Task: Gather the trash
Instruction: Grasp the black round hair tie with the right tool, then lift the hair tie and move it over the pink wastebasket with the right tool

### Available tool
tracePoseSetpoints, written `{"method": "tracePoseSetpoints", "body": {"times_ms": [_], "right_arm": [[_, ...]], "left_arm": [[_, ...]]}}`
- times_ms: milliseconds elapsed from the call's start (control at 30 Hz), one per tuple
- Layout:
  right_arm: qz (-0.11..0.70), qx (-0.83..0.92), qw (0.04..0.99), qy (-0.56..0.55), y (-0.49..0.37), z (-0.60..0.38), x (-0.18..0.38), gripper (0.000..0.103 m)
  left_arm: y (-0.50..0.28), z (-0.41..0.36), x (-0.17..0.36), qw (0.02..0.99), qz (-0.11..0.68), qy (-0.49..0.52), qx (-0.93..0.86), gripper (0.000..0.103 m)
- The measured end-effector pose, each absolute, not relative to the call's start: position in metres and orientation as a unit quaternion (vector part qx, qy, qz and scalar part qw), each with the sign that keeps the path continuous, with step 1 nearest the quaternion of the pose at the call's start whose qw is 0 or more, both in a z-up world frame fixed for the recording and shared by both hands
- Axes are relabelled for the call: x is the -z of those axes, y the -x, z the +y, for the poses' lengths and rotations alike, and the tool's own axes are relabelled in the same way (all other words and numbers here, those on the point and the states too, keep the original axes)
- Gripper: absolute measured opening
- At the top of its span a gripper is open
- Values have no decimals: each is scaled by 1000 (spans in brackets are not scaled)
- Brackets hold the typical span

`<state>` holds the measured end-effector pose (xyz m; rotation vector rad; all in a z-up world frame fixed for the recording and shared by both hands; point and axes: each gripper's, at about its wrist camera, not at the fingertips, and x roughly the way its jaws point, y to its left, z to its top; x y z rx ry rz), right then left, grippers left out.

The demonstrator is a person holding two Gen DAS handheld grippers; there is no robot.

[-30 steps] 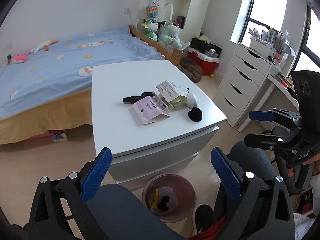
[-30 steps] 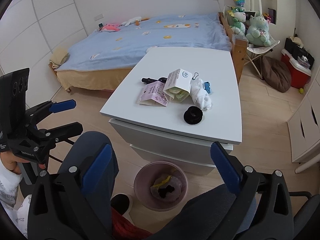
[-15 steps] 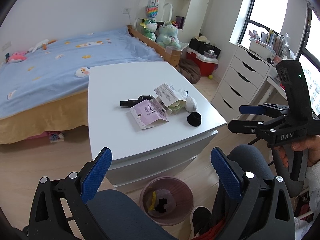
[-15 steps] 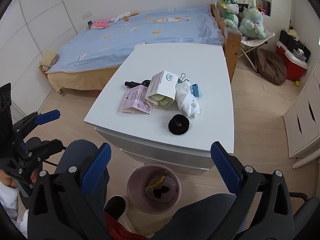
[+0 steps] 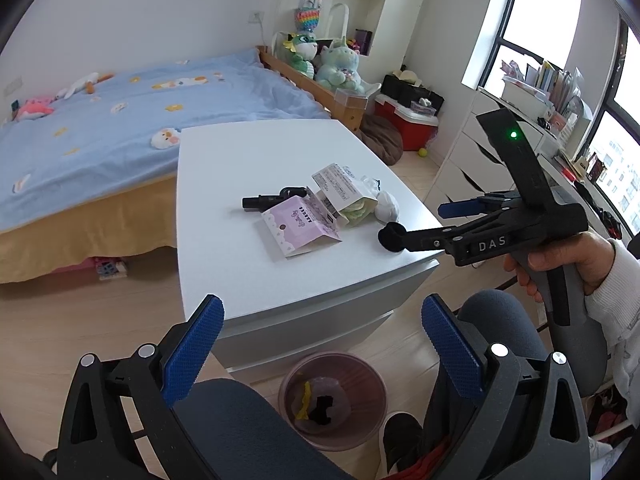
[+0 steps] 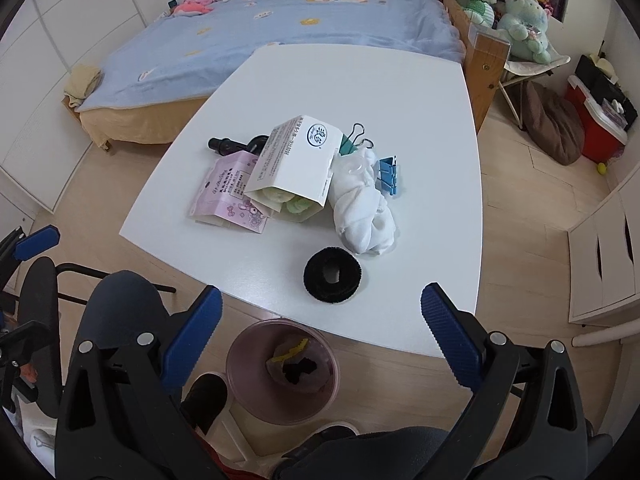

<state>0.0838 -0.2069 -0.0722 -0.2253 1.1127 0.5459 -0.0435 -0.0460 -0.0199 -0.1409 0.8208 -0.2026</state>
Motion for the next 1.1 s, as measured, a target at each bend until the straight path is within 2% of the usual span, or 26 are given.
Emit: {"method": "tracePoseSetpoints", "body": {"times_ms": [200,267,533,700,867,1100], "right_arm": [[543,-256,791,116,-94,-200,89,96],[548,-254,788,120,-98,-198,93,86],[553,-260,782,123,-104,-194,100,63],[552,-258,783,125,-106,-194,102,53],[547,-254,787,131,-104,-194,101,33],[540,-250,794,124,-101,-198,98,30]], "left_arm": [[44,-43,22,908,402,72,96,95],[44,-42,23,907,403,73,97,95],[43,-41,24,907,404,74,96,95],[42,-40,25,906,405,75,96,95],[42,-40,27,905,408,77,96,95],[42,-41,28,905,408,77,96,95]]}}
